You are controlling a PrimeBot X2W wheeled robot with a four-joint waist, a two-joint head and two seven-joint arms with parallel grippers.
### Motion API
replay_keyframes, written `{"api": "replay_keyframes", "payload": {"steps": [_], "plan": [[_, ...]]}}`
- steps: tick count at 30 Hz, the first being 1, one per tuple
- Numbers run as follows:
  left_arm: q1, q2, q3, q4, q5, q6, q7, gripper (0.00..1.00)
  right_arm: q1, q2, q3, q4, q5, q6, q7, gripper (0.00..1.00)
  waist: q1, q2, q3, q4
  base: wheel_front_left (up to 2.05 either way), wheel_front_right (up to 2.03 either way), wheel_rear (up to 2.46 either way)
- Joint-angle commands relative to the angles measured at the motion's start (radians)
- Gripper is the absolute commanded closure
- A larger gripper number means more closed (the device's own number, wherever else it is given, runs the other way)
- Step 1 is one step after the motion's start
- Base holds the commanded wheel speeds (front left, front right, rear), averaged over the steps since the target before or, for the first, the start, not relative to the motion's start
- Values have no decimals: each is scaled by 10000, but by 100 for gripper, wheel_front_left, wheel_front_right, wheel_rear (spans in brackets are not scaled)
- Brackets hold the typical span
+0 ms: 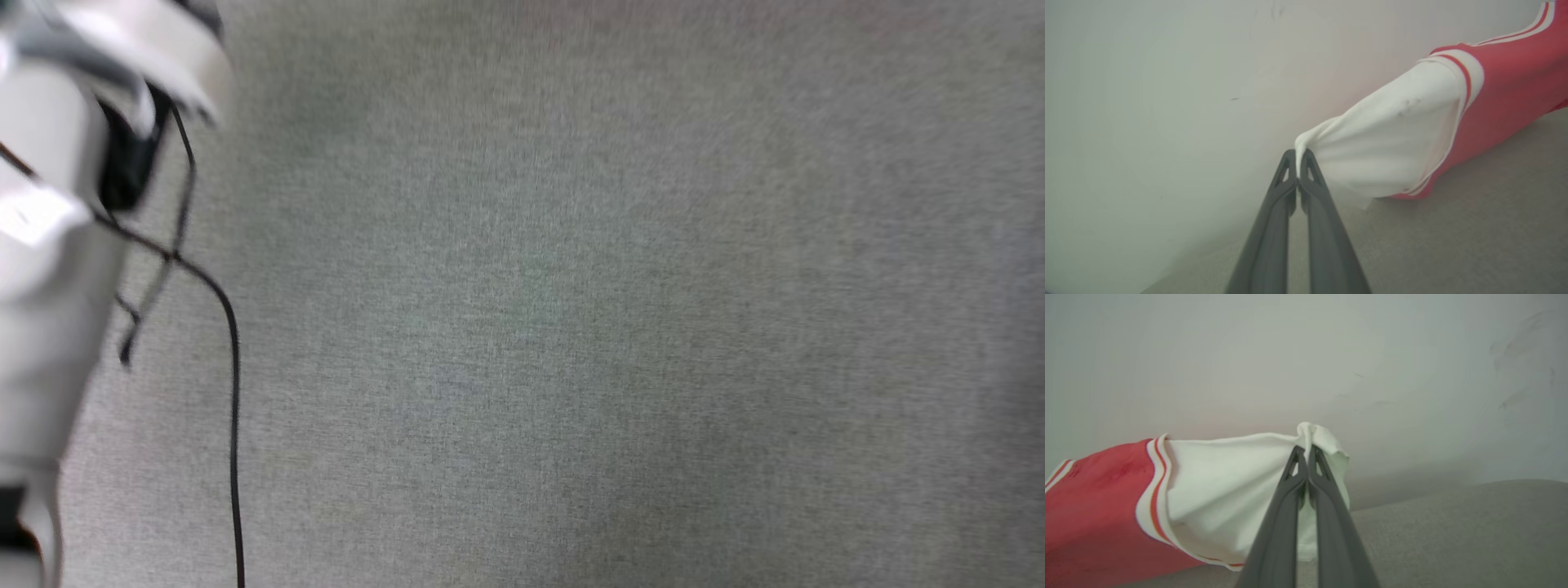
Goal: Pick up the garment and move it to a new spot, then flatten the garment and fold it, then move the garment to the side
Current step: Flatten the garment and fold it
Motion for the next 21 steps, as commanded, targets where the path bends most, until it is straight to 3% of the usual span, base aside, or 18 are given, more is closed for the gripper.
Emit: {"api": "replay_keyframes", "payload": {"steps": [1,7,8,21], "plan": [[435,14,42,-122,-57,96,-69,100,492,-72,104,-79,236,-18,78,100,0,-1,-642,-133,0,0,0],[3072,23,-27,-785,-196,319,-72,100,3293,-169,1081,-832,1632,-18,544,100,0,-1,-1777,-310,0,0,0],[4244,47,41,-989,-338,481,-71,100,4534,-260,1386,-1190,2237,-18,750,100,0,-1,-2239,-353,0,0,0],[8216,73,557,-1761,-964,1104,-72,100,8258,-1012,2586,-2598,4016,-19,1857,100,0,-1,-3842,-495,0,0,0]]}}
